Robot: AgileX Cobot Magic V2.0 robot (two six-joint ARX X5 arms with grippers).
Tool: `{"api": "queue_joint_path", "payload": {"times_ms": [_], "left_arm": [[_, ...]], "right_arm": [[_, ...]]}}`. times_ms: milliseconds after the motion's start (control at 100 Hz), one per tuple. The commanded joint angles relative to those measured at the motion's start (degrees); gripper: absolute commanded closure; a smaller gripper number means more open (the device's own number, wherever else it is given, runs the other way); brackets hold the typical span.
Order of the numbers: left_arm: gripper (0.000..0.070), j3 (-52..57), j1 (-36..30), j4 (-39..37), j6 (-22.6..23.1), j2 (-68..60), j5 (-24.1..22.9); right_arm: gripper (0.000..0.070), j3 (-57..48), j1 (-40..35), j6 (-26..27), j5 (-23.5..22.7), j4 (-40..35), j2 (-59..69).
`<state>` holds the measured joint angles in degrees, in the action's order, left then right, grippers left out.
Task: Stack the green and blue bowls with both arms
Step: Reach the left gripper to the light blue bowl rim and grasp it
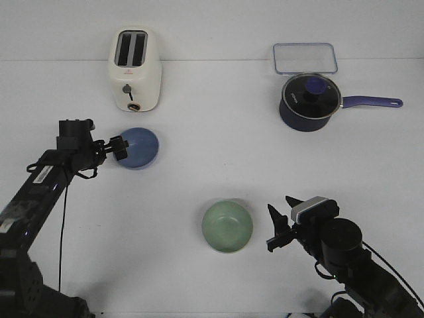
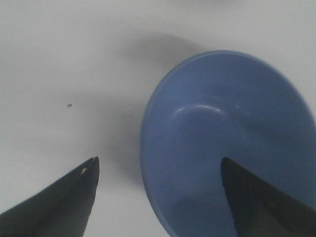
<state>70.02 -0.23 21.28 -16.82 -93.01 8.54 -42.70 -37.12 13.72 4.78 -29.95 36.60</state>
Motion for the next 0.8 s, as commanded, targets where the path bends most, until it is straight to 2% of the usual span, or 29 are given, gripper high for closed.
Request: {"api": "queue_joint_path", "payload": {"times_ms": [0,60,100,300,580,730,790], "left_arm": [[0.024,1.73,-0.02,0.28,0.92,-3.32,0.13],[0.0245,2.08,-0.11,0.02,0.94,-5.38,0.13],[0.0272,2.1,-0.17,-0.26,1.03,-6.25,0.07],[0.07,2.1,-0.28,-1.88,1.16,-7.41,0.04],[0.069,2.16,-1.73,-1.14,3.65,-1.75,-0.52],[0.069,2.16,-4.24,0.63,4.09,8.59,3.82],[0.0691,2.14,-6.36,2.21,4.22,12.72,4.24]], "right_arm": [[0.0374,-0.44,-0.52,-0.31,0.26,0.79,0.22],[0.0374,-0.44,-0.52,-0.28,0.31,0.79,0.22],[0.0374,-0.44,-0.52,-0.28,0.5,0.76,0.22],[0.0374,-0.44,-0.52,-0.17,1.38,0.76,0.22],[0.0374,-0.44,-0.52,-0.13,1.51,0.74,0.2],[0.0374,-0.44,-0.52,-0.15,1.75,0.76,0.07],[0.0374,-0.44,-0.52,-0.15,1.75,0.74,0.09]]}}
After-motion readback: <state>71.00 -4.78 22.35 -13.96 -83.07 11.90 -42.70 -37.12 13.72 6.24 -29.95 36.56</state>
